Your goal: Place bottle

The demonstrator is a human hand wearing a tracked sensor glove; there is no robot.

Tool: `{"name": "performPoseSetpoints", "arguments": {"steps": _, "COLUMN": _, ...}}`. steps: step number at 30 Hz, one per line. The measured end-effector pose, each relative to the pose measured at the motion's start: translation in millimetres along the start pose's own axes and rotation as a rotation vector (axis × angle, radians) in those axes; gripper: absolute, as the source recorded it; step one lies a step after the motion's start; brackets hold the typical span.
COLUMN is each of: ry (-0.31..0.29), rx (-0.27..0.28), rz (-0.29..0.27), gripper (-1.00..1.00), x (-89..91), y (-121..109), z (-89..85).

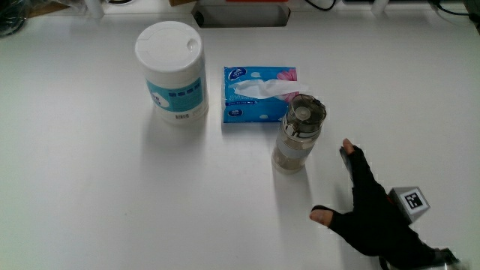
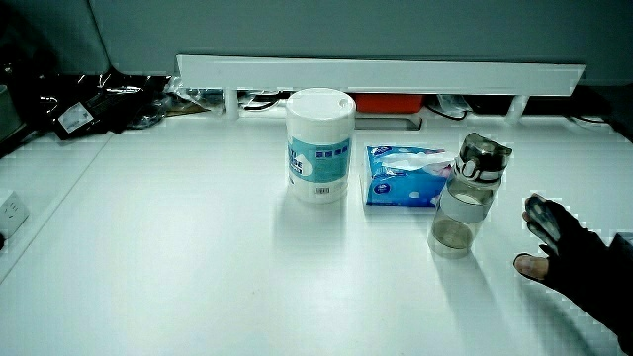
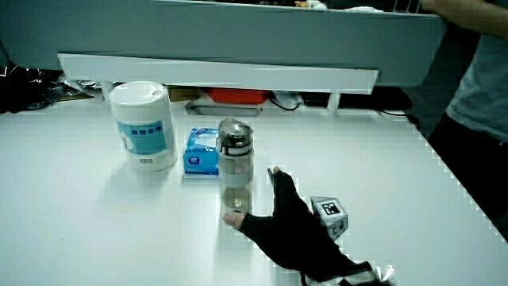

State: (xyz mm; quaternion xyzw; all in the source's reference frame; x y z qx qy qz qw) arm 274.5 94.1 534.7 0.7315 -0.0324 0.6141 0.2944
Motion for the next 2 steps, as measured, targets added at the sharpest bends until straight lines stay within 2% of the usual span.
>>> {"name": "performPoseSetpoints", "arguments": {"steps": 1, "ry": 0.012, "rx": 0.02, "rz": -0.017, "gripper": -1.0, "x": -6.1, "y": -5.8, "z": -1.6}}
{"name": "performPoseSetpoints", "arguments": {"steps": 2, "ry": 0.043, "rx": 0.02, "rz": 0.01, "gripper": -1.0, "x": -14.2, "y": -10.4, "z": -4.5}}
